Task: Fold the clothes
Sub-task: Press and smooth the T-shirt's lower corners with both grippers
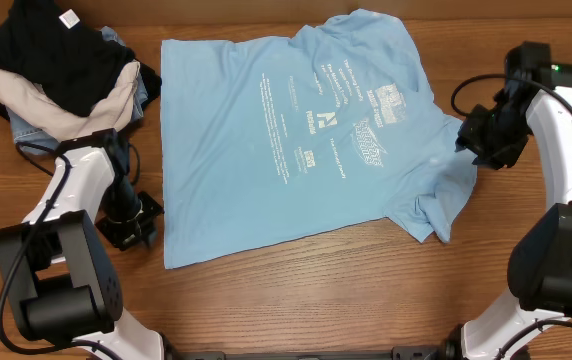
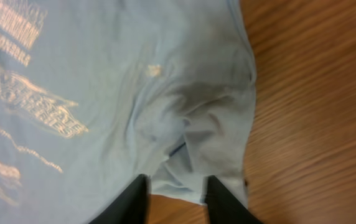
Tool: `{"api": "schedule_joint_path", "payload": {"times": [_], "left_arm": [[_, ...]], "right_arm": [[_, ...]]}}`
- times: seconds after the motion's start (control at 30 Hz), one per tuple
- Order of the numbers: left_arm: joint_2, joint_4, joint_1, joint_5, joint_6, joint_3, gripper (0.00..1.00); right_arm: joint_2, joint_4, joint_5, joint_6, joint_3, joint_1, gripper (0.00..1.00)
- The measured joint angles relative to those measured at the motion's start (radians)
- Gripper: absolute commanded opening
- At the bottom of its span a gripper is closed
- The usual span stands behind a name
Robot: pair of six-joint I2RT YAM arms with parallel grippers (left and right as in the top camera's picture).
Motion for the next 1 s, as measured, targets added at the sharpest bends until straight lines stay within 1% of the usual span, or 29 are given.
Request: {"api": "schedule_joint_path", "payload": {"times": [0.1,0.3,0.43,0.57,0.73,0.8,1.0], "left_arm": [[-0.010,0.000,-0.060,0.003,0.020,0.000,0.04],[-0.098,0.017,-0.231,0.004,0.026,0.000,0.04],[-0.100,0.064,-0.312,0.042,0.026,0.000,0.04],[-0.081,0.106,-0.329,0.079,0.026,0.000,0.04],[-0.061,0.148,-0.329,0.087,0.026,0.000,0.04],[-0.043,0.175,-0.329,0.088,0.026,0.000,0.04],[0.059,0.200,-0.329,0.090,0.026,0.000,0.04]], "right_arm": [[0.000,0.050,-0.002,0.021,-0.072,0.000,0.11],[0.000,0.161,-0.008,0.067,-0.211,0.000,0.11],[0.000,0.188,-0.011,0.089,-0.262,0.000,0.11],[0.000,0.233,-0.011,0.111,-0.344,0.000,0.12],[0.000,0.329,-0.011,0.138,-0.439,0.000,0.13],[0.000,0.360,-0.011,0.152,-0.468,0.000,0.15],[0.000,0.371,0.004,0.172,-0.489,-0.014,0.20]]}}
